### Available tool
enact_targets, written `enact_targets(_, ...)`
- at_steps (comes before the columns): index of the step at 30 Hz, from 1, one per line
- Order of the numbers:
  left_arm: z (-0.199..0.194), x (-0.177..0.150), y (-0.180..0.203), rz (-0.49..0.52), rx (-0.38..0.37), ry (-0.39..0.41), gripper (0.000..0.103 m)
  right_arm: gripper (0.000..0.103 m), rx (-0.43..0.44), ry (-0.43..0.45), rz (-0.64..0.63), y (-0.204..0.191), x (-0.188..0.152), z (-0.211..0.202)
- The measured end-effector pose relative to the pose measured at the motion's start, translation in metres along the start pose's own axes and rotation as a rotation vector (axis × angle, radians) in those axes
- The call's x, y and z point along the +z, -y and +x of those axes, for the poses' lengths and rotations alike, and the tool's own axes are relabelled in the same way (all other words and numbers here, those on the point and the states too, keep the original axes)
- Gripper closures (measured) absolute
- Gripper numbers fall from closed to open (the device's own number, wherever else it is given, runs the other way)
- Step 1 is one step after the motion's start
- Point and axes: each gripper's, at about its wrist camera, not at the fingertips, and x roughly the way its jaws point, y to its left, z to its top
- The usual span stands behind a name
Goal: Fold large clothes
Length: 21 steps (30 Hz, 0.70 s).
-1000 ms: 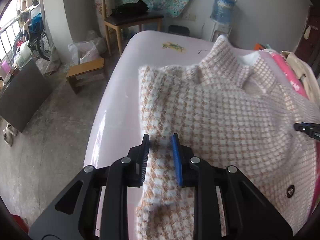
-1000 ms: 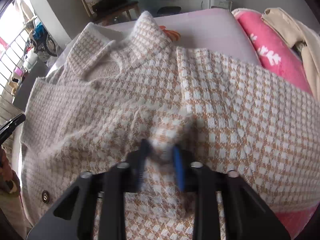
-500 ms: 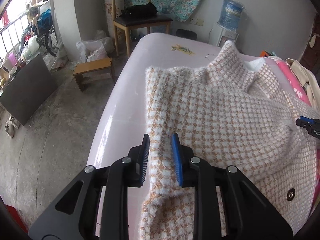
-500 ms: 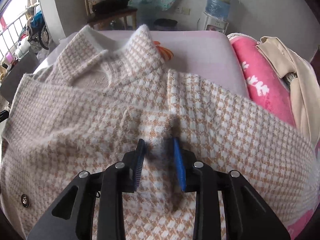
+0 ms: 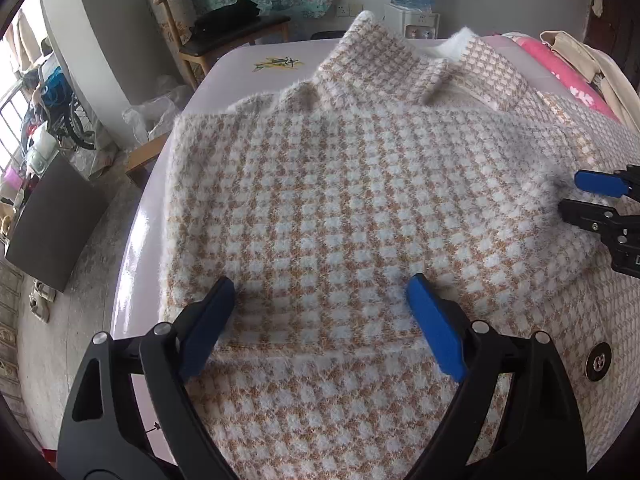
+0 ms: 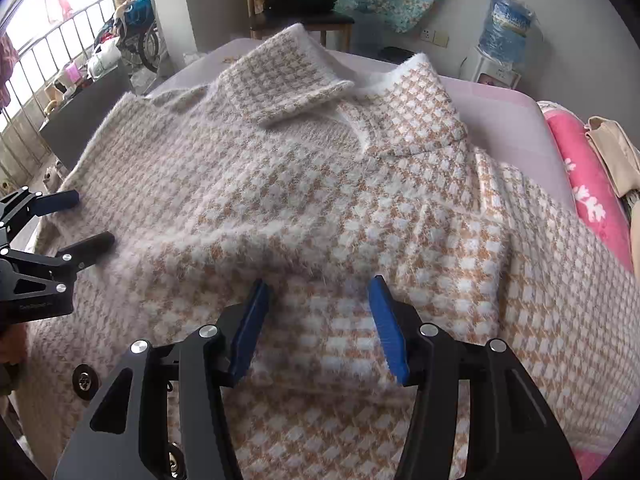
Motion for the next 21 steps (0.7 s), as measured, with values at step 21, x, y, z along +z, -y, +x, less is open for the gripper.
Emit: enact_targets(21,0.002,0.0,-0.01,-0.018,0.007,-0.02,0.008,0.035,-0.266,0.135,1.017,0.325,-0.177,-0.153)
